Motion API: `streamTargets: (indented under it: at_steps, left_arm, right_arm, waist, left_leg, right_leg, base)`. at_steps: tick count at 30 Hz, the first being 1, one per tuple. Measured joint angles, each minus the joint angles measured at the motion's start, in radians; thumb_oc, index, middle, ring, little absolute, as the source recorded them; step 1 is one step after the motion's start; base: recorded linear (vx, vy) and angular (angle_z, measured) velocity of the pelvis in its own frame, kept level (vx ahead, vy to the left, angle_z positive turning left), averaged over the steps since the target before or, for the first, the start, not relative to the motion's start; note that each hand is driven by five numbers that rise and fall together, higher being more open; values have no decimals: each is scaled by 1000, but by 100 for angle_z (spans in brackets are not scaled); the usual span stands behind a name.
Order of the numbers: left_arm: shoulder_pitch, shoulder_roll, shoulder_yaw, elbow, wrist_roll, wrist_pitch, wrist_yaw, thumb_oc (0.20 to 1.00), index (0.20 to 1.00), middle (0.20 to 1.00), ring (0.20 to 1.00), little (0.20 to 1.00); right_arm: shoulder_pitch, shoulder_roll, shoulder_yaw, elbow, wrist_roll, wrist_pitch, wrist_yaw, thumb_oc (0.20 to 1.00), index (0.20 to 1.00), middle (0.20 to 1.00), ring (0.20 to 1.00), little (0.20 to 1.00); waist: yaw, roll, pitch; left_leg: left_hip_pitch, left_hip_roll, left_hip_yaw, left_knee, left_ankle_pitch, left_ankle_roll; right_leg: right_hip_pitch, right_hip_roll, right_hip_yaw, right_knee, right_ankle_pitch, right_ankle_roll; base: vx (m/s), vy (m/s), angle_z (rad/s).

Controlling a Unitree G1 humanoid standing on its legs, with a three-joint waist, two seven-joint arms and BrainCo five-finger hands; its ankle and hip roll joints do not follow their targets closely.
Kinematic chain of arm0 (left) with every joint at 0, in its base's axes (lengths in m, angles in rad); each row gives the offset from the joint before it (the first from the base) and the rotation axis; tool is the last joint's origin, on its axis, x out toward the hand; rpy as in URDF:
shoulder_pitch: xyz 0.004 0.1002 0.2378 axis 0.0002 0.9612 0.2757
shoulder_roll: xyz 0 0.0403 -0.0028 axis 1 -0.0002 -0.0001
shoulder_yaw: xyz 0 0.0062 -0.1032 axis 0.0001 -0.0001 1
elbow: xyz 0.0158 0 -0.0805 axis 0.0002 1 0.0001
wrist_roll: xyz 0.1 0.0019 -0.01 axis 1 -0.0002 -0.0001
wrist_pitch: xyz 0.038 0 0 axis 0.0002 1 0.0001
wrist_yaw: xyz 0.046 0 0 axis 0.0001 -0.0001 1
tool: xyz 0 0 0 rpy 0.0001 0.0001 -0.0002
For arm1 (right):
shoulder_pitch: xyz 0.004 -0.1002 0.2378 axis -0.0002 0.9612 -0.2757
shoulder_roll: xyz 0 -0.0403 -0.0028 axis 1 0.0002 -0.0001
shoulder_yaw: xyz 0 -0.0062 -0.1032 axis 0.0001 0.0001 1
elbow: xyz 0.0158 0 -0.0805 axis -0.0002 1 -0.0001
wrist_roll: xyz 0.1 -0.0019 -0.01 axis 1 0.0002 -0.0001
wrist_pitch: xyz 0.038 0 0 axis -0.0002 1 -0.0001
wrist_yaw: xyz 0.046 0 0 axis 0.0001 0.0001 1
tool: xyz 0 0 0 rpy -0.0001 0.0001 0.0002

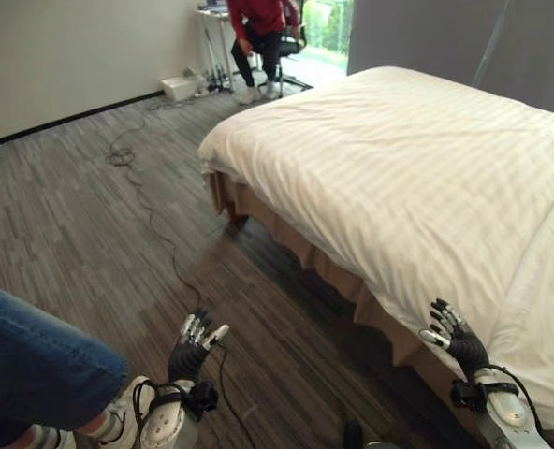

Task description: Making the bed.

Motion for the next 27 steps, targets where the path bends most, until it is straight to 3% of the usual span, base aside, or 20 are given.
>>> streamTargets:
  at_steps: [27]
  left_arm:
    - [12, -2, 0, 1, -1, 0, 3, 1000, 1000, 1000, 1000, 1000]
  right_arm:
    - [4, -7, 25, -1, -67, 0, 2, 1000, 1000, 1000, 1000, 1000]
  waist:
    - [25, 9, -21]
  left_leg:
    - [16, 4, 18, -5, -2, -3]
  right_leg:
    - [21, 8, 17, -26, 14, -1]
  base:
    - [-3, 2, -2]
